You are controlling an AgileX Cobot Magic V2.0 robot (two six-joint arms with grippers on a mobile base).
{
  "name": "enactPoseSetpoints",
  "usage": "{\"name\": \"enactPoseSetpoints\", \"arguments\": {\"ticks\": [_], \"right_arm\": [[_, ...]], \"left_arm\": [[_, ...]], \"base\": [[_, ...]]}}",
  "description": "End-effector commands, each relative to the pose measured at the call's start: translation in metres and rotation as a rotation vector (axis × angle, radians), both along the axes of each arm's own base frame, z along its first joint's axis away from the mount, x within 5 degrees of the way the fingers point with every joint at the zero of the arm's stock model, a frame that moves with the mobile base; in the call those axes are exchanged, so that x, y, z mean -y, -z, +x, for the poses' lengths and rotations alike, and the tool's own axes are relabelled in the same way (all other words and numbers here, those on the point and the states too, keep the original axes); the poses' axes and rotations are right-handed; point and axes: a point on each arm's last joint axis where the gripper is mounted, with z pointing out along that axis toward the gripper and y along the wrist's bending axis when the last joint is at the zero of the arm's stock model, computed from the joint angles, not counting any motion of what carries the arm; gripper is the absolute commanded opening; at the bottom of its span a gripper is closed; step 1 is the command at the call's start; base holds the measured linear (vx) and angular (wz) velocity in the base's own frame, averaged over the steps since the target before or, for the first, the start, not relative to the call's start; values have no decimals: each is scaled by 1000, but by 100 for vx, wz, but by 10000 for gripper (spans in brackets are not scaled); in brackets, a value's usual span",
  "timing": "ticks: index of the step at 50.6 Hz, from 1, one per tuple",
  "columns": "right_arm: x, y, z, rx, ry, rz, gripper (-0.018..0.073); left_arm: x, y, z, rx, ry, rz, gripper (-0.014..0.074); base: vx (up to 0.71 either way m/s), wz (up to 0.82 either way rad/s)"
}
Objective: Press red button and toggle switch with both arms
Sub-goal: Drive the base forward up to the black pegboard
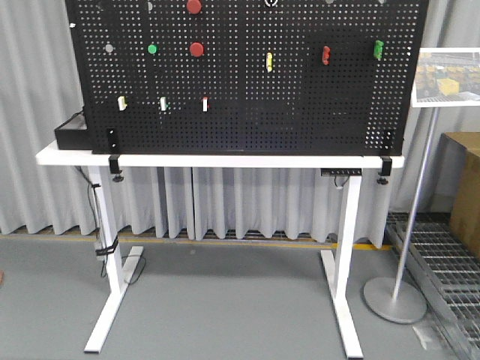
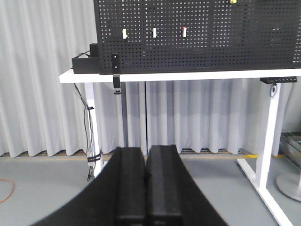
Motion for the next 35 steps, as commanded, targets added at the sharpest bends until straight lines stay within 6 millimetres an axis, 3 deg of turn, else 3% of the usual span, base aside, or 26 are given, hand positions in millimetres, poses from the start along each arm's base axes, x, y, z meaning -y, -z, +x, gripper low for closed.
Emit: {"name": "enactPoseSetpoints", "arguments": {"ticks": [1, 35], "right_arm": [[0, -4, -1, 80, 2, -6, -4], [0, -4, -1, 80, 2, -6, -4]], "left_arm": [[0, 3, 0, 62, 0, -5, 1], [0, 3, 0, 62, 0, -5, 1]], "base": [[45, -3], [45, -3]]}}
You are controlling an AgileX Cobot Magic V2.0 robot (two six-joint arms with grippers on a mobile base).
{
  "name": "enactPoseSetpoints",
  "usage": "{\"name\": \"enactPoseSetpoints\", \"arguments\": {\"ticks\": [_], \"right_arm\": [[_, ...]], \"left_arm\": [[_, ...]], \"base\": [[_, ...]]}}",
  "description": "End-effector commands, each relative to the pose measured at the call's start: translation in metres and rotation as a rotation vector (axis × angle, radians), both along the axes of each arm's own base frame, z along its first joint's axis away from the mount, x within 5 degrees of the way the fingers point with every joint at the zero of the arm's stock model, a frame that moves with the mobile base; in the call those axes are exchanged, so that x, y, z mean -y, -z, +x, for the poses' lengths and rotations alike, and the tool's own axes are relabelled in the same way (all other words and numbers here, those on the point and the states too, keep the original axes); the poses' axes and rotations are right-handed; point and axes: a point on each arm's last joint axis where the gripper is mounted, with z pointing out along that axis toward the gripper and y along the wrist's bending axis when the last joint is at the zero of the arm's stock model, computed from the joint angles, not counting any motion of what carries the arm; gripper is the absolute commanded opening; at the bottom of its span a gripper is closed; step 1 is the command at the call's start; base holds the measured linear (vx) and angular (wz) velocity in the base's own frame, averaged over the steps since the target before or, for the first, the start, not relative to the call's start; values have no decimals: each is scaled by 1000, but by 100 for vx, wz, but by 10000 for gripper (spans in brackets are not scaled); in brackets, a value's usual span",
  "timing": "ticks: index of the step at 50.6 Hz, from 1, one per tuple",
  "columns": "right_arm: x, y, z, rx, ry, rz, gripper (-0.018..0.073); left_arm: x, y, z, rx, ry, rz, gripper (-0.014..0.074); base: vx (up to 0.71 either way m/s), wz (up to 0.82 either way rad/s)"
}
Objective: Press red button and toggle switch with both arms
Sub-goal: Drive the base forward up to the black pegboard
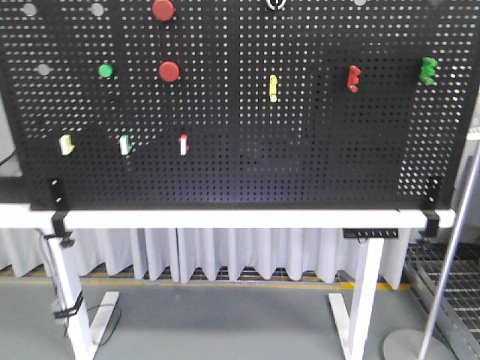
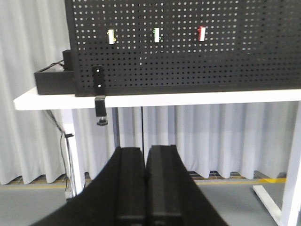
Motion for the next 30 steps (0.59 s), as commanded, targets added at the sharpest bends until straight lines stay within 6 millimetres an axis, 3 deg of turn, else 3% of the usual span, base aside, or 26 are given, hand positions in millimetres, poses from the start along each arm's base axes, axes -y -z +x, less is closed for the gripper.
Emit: {"name": "enactPoseSetpoints", "arguments": {"ticks": [1, 30], "right_arm": [[0, -4, -1, 80, 2, -6, -4], [0, -4, -1, 80, 2, -6, -4]], "left_arm": [[0, 3, 0, 62, 0, -5, 1], [0, 3, 0, 62, 0, -5, 1]], "base": [[45, -4], [38, -2]]}}
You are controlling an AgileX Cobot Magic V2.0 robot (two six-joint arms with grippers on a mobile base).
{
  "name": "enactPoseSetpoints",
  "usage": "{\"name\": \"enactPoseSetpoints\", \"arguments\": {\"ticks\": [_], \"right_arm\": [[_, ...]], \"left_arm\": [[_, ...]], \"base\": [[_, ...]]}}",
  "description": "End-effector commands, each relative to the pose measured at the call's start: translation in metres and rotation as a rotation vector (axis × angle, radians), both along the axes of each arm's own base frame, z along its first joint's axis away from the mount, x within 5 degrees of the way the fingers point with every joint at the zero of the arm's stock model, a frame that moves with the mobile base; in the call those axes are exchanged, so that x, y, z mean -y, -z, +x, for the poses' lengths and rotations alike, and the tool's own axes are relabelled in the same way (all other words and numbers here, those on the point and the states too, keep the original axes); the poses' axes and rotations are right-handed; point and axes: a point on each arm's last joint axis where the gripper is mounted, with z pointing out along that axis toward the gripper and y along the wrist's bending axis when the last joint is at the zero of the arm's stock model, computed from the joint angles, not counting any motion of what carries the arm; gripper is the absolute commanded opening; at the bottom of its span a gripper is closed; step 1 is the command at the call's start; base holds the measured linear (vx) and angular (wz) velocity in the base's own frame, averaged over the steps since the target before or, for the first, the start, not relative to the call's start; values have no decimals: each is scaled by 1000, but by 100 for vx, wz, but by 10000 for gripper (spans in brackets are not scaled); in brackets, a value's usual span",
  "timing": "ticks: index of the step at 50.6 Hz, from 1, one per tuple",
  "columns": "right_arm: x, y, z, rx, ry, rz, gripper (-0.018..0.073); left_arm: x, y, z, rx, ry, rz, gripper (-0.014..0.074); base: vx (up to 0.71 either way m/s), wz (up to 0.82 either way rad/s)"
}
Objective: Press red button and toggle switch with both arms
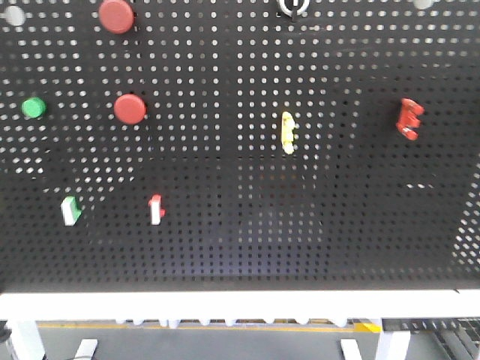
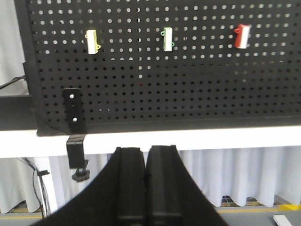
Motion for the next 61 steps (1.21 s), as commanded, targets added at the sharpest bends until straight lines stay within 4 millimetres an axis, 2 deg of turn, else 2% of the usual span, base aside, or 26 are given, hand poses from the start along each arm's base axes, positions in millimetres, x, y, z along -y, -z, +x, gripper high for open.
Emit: {"name": "enactPoseSetpoints", "arguments": {"ticks": [1, 61], "right_arm": [[0, -4, -1, 80, 2, -6, -4], [0, -4, -1, 80, 2, -6, -4]], "left_arm": [[0, 3, 0, 62, 0, -5, 1], [0, 3, 0, 62, 0, -5, 1]], "base": [[26, 0], [12, 0]]}}
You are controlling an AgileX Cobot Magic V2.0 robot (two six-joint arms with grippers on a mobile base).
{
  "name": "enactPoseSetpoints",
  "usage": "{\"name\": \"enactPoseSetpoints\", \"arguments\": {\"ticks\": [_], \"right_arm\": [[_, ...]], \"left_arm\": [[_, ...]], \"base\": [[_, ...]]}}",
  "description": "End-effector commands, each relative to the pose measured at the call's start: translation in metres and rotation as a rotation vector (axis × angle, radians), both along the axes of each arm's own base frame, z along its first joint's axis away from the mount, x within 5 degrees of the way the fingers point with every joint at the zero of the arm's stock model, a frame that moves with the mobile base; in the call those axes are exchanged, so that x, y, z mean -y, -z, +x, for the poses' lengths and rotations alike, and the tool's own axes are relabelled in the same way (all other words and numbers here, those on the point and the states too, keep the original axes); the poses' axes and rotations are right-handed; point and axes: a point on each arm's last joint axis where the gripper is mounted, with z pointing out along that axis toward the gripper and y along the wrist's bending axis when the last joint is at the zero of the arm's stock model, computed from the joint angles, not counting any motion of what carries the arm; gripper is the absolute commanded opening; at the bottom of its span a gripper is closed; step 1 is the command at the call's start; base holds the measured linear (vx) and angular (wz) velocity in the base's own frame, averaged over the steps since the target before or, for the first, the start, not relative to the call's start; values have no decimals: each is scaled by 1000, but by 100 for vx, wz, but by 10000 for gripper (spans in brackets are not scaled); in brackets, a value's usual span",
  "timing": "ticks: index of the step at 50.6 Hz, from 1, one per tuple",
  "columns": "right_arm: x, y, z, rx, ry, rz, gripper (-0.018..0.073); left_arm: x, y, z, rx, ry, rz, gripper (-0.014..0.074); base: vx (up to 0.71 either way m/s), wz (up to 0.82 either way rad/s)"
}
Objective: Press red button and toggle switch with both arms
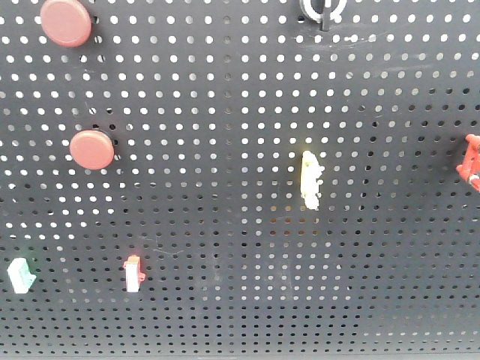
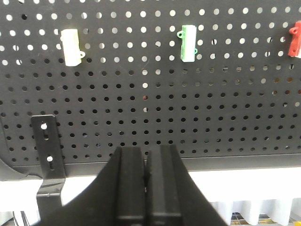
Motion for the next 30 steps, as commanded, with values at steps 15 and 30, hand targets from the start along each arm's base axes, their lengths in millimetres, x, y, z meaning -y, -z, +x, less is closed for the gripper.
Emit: {"name": "enactPoseSetpoints", "arguments": {"ticks": [15, 30], "right_arm": [[0, -4, -1, 80, 2, -6, -4], [0, -8, -1, 128, 0, -6, -4]], "left_arm": [[0, 3, 0, 62, 0, -5, 1], [0, 1, 0, 72, 0, -6, 1]], "base": [[0, 0], [0, 0]]}}
